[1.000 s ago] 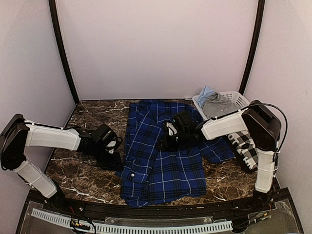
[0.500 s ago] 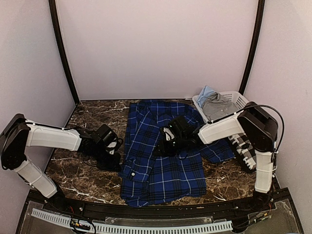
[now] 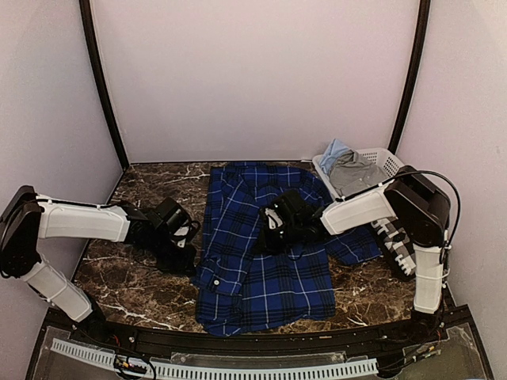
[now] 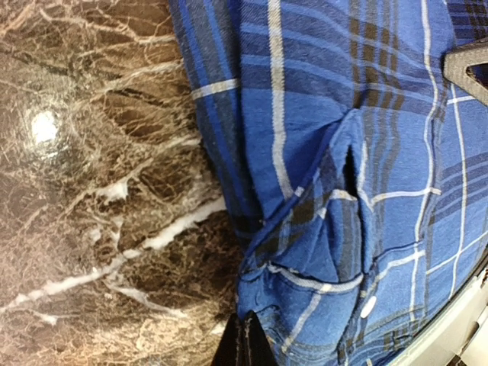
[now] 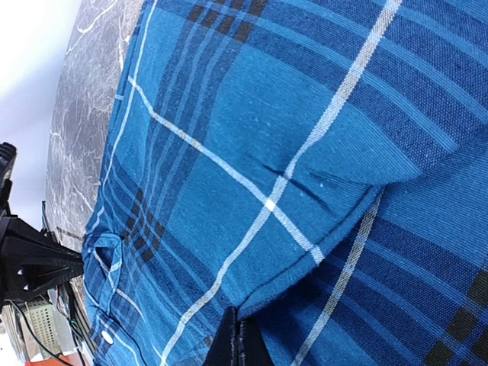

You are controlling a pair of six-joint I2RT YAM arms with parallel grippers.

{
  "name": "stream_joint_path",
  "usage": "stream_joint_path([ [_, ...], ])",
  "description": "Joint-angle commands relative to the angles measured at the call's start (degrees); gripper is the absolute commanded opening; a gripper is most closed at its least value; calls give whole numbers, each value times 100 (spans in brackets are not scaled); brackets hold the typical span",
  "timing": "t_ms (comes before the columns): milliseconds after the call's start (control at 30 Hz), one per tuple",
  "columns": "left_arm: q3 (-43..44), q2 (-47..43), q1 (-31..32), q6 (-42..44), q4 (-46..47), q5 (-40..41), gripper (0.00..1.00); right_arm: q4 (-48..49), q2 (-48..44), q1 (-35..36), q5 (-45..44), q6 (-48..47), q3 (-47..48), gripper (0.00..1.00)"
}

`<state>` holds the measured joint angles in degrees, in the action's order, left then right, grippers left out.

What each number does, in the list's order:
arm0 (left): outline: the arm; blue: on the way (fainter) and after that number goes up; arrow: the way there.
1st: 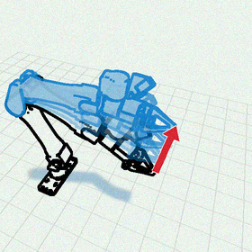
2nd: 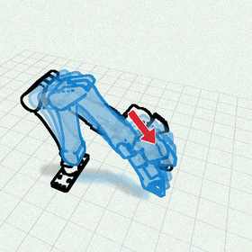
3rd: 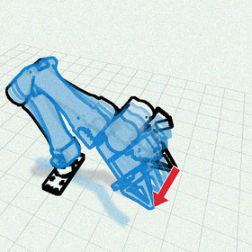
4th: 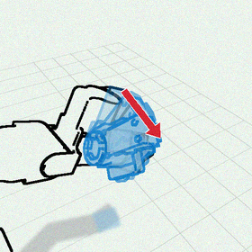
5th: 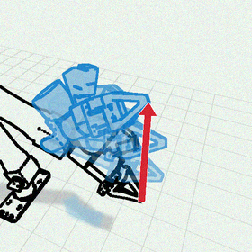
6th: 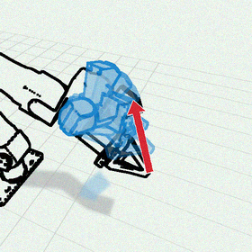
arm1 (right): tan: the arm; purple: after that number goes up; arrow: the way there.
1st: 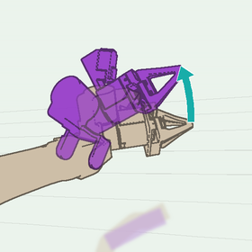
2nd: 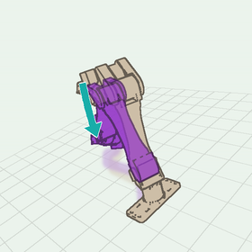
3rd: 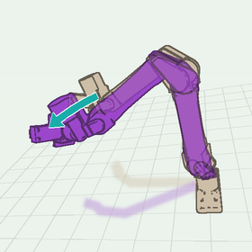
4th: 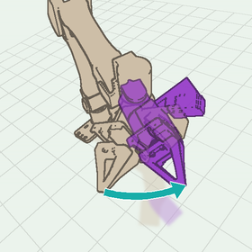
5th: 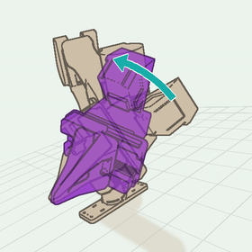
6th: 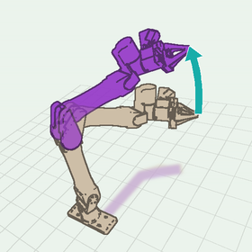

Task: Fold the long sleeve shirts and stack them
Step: Smooth out the sleeve of the 1/3-folded shirt.

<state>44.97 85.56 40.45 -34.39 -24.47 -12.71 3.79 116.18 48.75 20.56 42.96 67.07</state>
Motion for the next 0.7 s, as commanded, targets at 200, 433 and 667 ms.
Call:
stream_joint_path([
  [200,535,-361,75,347,-683,-202,0,-341,-214,47,-310,-190,284,0],
  [433,892,-360,101,633,-1218,-396,0,-769,-328,21,-457,-401,319,0],
  [667,1087,-309,123,789,-1451,-568,0,-1078,-289,20,-510,-562,447,0],
])
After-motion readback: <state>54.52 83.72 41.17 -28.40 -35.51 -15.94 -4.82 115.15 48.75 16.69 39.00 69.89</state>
